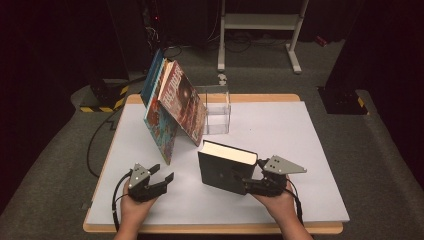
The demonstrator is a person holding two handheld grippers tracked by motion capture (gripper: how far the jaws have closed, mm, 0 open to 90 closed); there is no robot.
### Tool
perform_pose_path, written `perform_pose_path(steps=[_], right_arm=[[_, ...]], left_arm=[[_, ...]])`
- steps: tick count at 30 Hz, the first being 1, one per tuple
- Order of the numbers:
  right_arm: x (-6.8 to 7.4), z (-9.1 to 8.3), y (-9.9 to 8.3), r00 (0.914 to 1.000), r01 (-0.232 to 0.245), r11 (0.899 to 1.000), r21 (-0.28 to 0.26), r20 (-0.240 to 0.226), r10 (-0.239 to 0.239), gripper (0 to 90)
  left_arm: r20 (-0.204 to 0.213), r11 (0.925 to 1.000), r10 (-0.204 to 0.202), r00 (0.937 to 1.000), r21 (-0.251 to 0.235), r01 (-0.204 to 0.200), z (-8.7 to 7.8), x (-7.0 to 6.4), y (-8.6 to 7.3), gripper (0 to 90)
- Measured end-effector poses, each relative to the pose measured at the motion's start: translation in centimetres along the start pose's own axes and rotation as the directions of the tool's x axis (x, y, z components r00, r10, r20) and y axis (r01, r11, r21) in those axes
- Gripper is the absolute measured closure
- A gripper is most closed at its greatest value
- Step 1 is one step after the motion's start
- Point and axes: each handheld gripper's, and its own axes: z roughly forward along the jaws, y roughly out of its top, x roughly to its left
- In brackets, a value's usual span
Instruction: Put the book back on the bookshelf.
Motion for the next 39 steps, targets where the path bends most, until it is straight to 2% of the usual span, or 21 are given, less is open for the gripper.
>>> perform_pose_path(steps=[2,5,11,12,15,18,21,24,25,27,32,34,35,39], right_arm=[[-0.2,0.1,0.7,0.9994,0.018,1.0,0.01,-0.031,-0.018,32.5],[-0.5,0.7,1.4,0.9944,0.055,0.997,0.058,-0.093,-0.05,36.7],[-0.9,0.9,1.8,0.9795,0.101,0.99,0.1,-0.184,-0.081,50.0],[-0.6,0.9,1.8,0.9776,0.122,0.988,0.099,-0.184,-0.102,51.7],[-0.2,0.8,1.8,0.9782,0.138,0.986,0.098,-0.17,-0.12,53.1],[0.2,0.8,1.8,0.9841,0.129,0.987,0.097,-0.135,-0.116,53.9],[0.7,0.9,2.0,0.9908,0.102,0.989,0.108,-0.1,-0.091,54.1],[0.2,1.0,2.5,0.9983,0.026,0.995,0.102,-0.056,-0.02,54.3],[0.0,1.1,2.7,0.9997,0.009,0.995,0.097,-0.025,-0.007,54.3],[-0.2,1.3,3.1,0.9996,0.013,0.995,0.098,0.024,-0.015,54.3],[-0.9,2.2,4.5,0.9917,-0.016,0.997,0.076,0.128,0.006,54.3],[-0.8,3.1,5.1,0.9825,0.008,0.997,0.075,0.185,-0.022,54.2],[-0.8,3.8,5.5,0.9747,0.021,0.997,0.077,0.22,-0.038,54.2],[-1.2,5.9,6.5,0.9608,0.011,0.998,0.057,0.276,-0.027,54.3]], left_arm=[[-0.01,0.9997,-0.024,0.9997,-0.006,0.024,-0.2,0.6,0.0,34.5],[-0.021,0.9988,-0.047,0.9987,-0.012,0.047,-0.6,1.3,0.0,34.5],[-0.017,0.9972,-0.071,0.9973,-0.022,0.071,-1.0,2.0,-0.1,34.5],[-0.018,0.9972,-0.072,0.9972,-0.021,0.072,-1.0,2.0,-0.1,34.6],[-0.019,0.9971,-0.075,0.997,-0.018,0.075,-0.9,2.1,-0.2,34.5],[-0.021,0.9969,-0.077,0.9968,-0.015,0.077,-0.9,2.2,-0.2,34.4],[-0.018,0.9964,-0.084,0.9963,-0.016,0.083,-1.0,2.3,-0.2,34.3],[-0.015,0.9956,-0.092,0.9957,-0.021,0.092,-1.1,2.5,-0.3,34.3],[-0.014,0.9956,-0.092,0.9957,-0.021,0.091,-1.1,2.5,-0.3,34.3],[-0.011,0.9949,-0.098,0.9952,-0.026,0.097,-1.1,2.6,-0.3,34.4],[-0.009,0.9952,-0.095,0.9954,-0.024,0.095,-1.0,2.8,-0.4,34.3],[-0.004,0.994,-0.105,0.9945,-0.032,0.105,-1.0,3.0,-0.4,34.3],[-0.003,0.9937,-0.107,0.9943,-0.034,0.107,-1.1,3.0,-0.4,34.3],[0.004,0.9934,-0.108,0.9941,-0.038,0.108,-1.1,3.1,-0.4,34.4]])
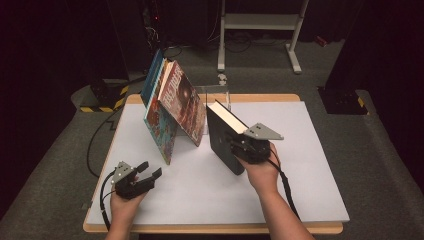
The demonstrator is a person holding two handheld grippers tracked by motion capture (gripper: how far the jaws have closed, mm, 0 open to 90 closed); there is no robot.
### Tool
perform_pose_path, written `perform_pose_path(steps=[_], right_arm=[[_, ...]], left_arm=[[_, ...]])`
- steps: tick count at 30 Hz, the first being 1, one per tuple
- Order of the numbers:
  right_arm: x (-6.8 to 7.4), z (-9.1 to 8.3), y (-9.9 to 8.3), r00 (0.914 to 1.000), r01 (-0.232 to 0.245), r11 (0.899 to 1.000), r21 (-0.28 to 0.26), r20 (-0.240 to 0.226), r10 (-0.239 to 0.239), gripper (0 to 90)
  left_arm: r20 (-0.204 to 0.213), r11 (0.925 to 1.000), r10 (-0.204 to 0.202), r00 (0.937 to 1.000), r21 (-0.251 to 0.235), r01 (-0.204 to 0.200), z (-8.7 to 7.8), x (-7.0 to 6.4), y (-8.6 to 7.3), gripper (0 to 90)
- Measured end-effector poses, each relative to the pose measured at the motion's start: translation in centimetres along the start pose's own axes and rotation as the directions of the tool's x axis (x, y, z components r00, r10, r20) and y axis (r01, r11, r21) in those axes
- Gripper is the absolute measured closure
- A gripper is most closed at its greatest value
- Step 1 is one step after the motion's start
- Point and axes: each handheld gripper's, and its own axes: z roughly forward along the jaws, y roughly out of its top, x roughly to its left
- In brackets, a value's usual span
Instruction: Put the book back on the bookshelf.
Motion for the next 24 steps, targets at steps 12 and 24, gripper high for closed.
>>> perform_pose_path(steps=[12,24], right_arm=[[-1.4,5.8,2.7,0.9873,-0.042,0.999,-0.008,0.153,0.043,54.3],[-2.7,11.6,4.0,0.9693,-0.087,0.995,-0.039,0.227,0.094,54.2]], left_arm=[[0.025,0.9995,-0.026,0.9994,-0.019,0.026,-0.1,0.1,0.0,34.7],[0.037,0.9975,-0.061,0.9975,-0.034,0.062,-0.3,0.4,0.0,34.7]])
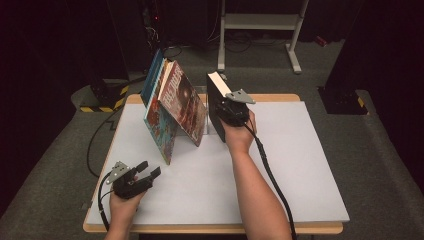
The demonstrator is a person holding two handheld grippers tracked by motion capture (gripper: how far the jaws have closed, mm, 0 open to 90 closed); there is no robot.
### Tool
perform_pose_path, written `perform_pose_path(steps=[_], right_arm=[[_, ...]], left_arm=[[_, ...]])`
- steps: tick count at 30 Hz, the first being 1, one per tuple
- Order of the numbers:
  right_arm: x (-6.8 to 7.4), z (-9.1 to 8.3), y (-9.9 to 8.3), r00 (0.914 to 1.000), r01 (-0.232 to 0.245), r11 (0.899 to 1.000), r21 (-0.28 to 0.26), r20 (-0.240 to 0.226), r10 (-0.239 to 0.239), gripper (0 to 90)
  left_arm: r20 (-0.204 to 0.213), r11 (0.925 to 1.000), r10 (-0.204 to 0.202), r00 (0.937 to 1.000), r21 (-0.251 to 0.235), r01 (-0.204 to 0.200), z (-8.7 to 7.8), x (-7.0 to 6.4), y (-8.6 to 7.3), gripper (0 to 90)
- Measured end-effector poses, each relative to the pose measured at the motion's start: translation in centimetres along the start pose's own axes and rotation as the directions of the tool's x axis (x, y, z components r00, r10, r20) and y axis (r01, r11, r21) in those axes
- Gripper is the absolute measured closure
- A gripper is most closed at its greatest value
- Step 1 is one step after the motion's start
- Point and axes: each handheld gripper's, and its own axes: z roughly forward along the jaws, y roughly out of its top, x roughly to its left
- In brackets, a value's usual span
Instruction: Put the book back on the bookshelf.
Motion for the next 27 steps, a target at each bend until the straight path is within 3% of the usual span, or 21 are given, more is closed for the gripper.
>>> perform_pose_path(steps=[6,14,23,27], right_arm=[[0.1,2.4,0.5,0.9987,-0.004,1.0,-0.009,0.05,0.005,54.2],[0.6,4.6,-0.1,0.9973,-0.002,1.0,-0.002,0.074,0.002,54.1],[0.8,4.1,-0.9,0.9975,-0.008,1.0,0.02,0.07,0.007,51.1],[0.4,2.9,-1.4,0.9994,-0.029,0.999,0.036,0.02,0.029,47.4]], left_arm=[[0.012,1.0,-0.004,0.9999,0.0,0.004,0.2,-0.2,-0.1,34.6],[0.012,0.9999,-0.01,0.9999,-0.004,0.01,0.2,0.0,0.0,34.7],[0.007,1.0,-0.004,1.0,0.007,0.004,0.3,-0.1,-0.1,34.7],[0.004,1.0,-0.005,1.0,0.007,0.005,0.4,-0.3,-0.1,34.7]])
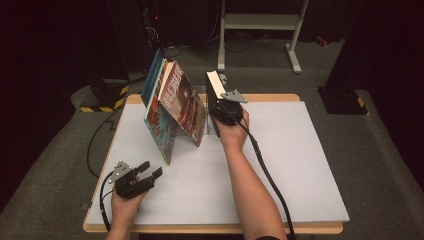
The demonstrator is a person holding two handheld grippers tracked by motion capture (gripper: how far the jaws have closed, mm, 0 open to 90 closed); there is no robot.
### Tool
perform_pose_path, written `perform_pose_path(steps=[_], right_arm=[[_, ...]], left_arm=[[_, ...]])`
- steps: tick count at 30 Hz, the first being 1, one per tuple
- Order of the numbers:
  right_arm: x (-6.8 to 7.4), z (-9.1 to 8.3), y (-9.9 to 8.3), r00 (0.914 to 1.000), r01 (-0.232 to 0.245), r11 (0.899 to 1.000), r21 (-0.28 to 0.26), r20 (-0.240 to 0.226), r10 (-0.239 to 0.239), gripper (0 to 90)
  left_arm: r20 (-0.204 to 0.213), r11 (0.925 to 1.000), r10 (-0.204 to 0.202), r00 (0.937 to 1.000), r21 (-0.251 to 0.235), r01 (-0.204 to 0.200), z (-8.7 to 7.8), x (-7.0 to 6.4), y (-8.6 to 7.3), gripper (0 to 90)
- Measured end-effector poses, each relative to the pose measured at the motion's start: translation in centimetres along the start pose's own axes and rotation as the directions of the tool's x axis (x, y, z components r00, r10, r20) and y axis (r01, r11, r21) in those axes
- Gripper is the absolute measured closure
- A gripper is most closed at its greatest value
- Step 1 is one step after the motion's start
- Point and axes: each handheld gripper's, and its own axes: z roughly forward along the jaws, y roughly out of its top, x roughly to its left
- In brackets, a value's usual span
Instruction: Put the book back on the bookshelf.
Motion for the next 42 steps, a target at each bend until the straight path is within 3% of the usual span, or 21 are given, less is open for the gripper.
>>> perform_pose_path(steps=[3,7,11,20,24,28,31,33,36,39,42], right_arm=[[-0.6,-1.8,-1.1,0.9991,-0.012,1.0,-0.002,-0.041,0.012,48.8],[-1.2,-2.6,-1.6,0.9965,-0.024,1.0,0.018,-0.08,0.026,50.6],[-0.8,-2.4,-1.1,0.9941,-0.061,0.998,0.034,-0.087,0.064,49.2],[1.6,-0.5,-0.1,0.9955,-0.043,0.998,0.056,-0.082,0.047,45.4],[1.4,0.0,-0.1,0.9952,-0.041,0.998,0.049,-0.087,0.045,44.1],[1.4,-0.2,-0.2,0.9954,-0.038,0.998,0.053,-0.086,0.042,42.6],[1.2,-1.3,-0.9,0.9942,-0.028,0.998,0.05,-0.103,0.033,35.7],[0.5,-2.9,-2.2,0.9915,-0.005,0.998,0.064,-0.13,0.013,31.5],[-1.2,-5.3,-4.6,0.9912,0.02,0.994,0.112,-0.132,-0.005,26.9],[-4.2,-8.6,-8.2,0.9968,0.037,0.987,0.157,-0.076,-0.025,26.5],[-7.9,-12.3,-11.9,0.9997,0.02,0.978,0.206,-0.02,-0.016,24.9]], left_arm=[[0.01,1.0,0.002,0.9999,-0.004,-0.002,0.2,-0.4,0.1,34.6],[0.022,0.9997,0.014,0.9996,0.018,-0.015,0.7,-0.9,0.0,34.1],[0.033,0.9997,0.017,0.9993,0.017,-0.018,0.7,-1.1,-0.1,33.1],[0.038,0.9993,0.026,0.999,0.024,-0.027,0.6,-0.8,0.0,30.6],[0.04,0.9997,0.017,0.9991,0.015,-0.017,0.6,-0.8,0.0,30.6],[0.042,0.9989,0.04,0.9983,0.023,-0.041,0.7,-1.0,0.0,30.3],[0.038,0.9974,0.065,0.9972,0.029,-0.066,0.6,-1.0,0.0,30.1],[0.028,0.9958,0.082,0.9962,0.038,-0.083,0.5,-1.0,0.0,29.7],[0.005,0.9943,0.096,0.9954,0.048,-0.096,0.4,-0.9,0.0,29.1],[-0.025,0.993,0.104,0.9943,0.058,-0.103,0.1,-0.7,0.0,28.7],[-0.049,0.9918,0.114,0.9923,0.064,-0.111,-0.3,-0.6,0.2,28.4]])
